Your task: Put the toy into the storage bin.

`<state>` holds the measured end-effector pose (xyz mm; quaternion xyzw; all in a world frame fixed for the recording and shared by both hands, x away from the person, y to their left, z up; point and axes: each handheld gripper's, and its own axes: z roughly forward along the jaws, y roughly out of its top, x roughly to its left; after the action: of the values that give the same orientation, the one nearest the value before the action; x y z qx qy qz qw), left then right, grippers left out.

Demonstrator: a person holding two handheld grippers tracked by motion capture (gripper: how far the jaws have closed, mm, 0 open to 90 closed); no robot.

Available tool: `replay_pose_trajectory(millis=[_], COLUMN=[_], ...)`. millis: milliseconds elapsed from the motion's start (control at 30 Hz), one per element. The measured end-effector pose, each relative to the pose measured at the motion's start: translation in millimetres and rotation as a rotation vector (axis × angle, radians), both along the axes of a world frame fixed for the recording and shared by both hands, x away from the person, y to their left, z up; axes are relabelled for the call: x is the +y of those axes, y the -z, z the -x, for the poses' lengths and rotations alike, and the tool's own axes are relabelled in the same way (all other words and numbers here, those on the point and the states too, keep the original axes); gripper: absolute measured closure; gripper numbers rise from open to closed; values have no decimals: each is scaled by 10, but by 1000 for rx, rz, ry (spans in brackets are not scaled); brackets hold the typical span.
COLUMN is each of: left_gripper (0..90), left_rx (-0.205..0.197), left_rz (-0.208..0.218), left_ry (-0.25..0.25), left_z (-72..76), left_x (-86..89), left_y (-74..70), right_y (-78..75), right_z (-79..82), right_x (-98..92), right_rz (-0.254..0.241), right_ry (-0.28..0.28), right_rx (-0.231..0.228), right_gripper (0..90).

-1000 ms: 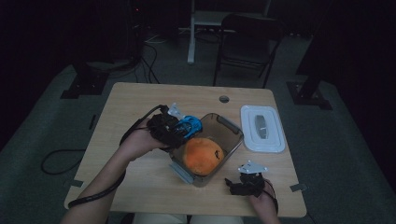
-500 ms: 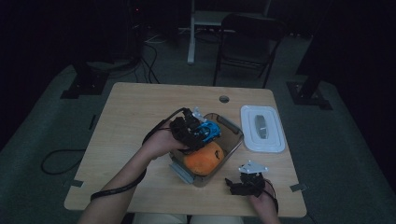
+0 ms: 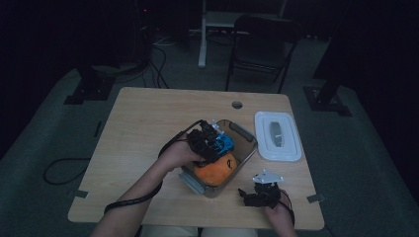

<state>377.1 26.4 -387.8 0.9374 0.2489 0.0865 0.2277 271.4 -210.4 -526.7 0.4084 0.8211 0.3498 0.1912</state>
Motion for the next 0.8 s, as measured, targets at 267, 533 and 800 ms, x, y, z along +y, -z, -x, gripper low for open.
replay_pose_trajectory(millis=[267, 533, 800], left_gripper=[177, 91, 22], left_rx=[2, -25, -74], left_rz=[72, 149, 173], left_ry=[14, -13, -93], left_z=[49, 74, -8], left_x=[102, 371, 649], left_y=[-73, -206, -246], right_y=[1, 1, 2], right_z=[0, -3, -7], right_x=[1, 1, -1], right_rz=[0, -1, -3], right_ry=[-1, 0, 0], right_rx=[1, 4, 6], right_gripper=[121, 120, 121])
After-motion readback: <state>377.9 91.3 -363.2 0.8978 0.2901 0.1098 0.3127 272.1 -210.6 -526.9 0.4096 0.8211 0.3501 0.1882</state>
